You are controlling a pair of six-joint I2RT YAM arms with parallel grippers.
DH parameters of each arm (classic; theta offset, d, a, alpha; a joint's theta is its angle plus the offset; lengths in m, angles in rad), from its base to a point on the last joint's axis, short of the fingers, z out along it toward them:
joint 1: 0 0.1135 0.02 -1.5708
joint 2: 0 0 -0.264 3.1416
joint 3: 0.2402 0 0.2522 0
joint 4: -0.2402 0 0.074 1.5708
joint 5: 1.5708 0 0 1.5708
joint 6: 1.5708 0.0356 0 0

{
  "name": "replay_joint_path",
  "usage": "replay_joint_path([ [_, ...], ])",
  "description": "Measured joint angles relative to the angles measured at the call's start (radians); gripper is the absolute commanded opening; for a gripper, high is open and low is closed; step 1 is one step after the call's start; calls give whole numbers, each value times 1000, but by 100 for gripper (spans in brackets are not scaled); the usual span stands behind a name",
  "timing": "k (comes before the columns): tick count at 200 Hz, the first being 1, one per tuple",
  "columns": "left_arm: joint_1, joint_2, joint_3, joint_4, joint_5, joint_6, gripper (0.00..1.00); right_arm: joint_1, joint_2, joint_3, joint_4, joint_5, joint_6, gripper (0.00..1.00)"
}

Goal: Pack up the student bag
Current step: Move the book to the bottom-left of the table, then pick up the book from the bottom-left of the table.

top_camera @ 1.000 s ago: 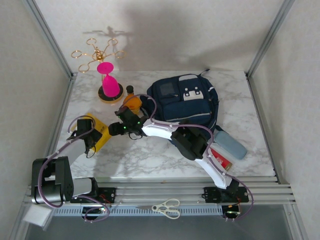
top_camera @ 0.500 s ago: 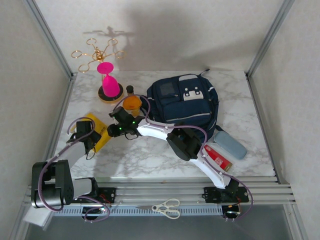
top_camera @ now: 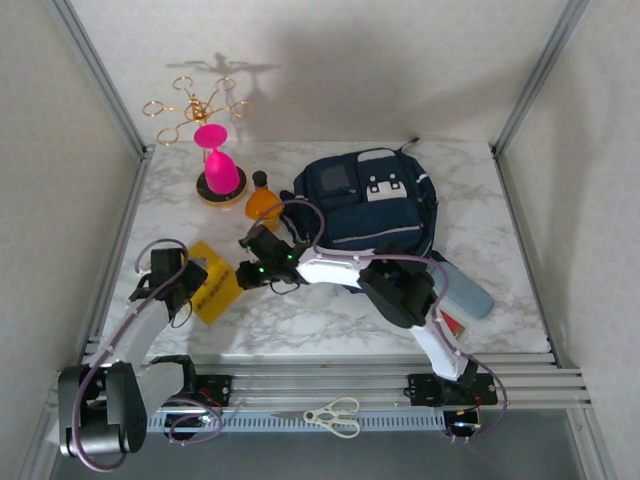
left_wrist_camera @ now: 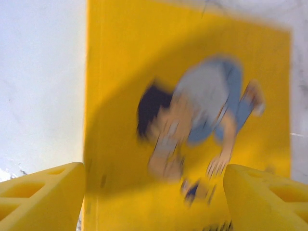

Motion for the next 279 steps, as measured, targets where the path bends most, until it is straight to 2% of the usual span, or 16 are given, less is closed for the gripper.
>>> replay_joint_path([
  [18,-19,5,0,1,29,-7,74,11,-116,-159,26,5,41,0],
  [45,-99,15,-14,5,52,-31,73,19,-224,-319,49,18,107,4],
  [75,-181,16,-14,22,51,-66,74,24,-238,-369,60,34,143,27],
  [92,-199,16,-14,23,51,-75,76,27,-239,-366,52,37,146,45],
  [144,-213,4,-14,0,2,-89,84,20,-171,-215,-33,26,60,64],
  [201,-232,-29,-65,-35,-48,-120,82,13,-39,-44,-137,22,-22,67],
  [242,-256,-13,-66,-25,-68,-127,72,13,-2,11,-153,-21,-67,55],
  [279,-264,-12,-71,-24,-82,-129,68,6,-4,13,-181,-50,-80,43],
])
